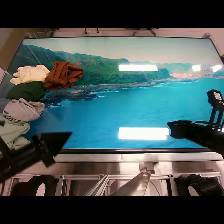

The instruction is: Fold the shirts.

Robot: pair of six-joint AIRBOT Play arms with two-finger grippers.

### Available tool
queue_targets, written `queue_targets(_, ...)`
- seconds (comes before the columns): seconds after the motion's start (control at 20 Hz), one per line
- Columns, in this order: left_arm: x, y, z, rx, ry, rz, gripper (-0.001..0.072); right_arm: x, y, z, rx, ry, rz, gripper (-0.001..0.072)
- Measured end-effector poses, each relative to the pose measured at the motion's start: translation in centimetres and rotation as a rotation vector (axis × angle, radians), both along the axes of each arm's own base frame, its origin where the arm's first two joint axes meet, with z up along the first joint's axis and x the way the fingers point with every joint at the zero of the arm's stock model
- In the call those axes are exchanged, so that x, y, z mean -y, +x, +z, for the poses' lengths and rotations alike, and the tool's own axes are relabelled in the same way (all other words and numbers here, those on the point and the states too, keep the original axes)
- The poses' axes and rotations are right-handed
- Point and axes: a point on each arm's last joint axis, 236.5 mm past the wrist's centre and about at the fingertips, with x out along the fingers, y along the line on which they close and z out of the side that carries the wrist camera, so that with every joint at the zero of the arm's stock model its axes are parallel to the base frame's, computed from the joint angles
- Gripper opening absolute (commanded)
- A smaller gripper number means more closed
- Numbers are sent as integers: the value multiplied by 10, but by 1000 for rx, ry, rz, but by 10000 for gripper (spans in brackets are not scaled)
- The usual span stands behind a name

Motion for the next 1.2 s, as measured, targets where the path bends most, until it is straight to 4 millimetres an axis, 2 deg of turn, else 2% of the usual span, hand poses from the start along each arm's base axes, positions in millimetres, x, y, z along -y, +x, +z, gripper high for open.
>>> queue_targets(0.15, -29, 65, -3, -89, 142, 92, 30, -1, 13, -6, -12, 0, -12, 22)
queue_targets(0.35, -64, 178, 5, -172, 241, 170, 7, -2, 28, -21, -48, -7, -29, 22)
queue_targets(0.5, -106, 253, -9, -247, 271, 223, 27, -3, 34, -34, -82, -16, -35, 22)
queue_targets(0.55, -124, 274, -18, -277, 275, 239, 282, -3, 35, -37, -92, -19, -36, 22)
queue_targets(0.6, -140, 291, -29, -304, 274, 256, 720, -3, 36, -40, -100, -21, -37, 22)
queue_targets(0.75, -185, 328, -66, -380, 268, 301, 720, -3, 37, -45, -115, -25, -39, 22)
queue_targets(0.9, -211, 351, -103, -437, 257, 325, 719, -3, 38, -47, -117, -26, -40, 22)
queue_targets(1.05, -219, 369, -146, -492, 251, 319, 718, -3, 39, -47, -117, -25, -41, 22)
queue_targets(1.2, -210, 380, -188, -542, 250, 288, 718, -3, 40, -47, -115, -25, -42, 22)
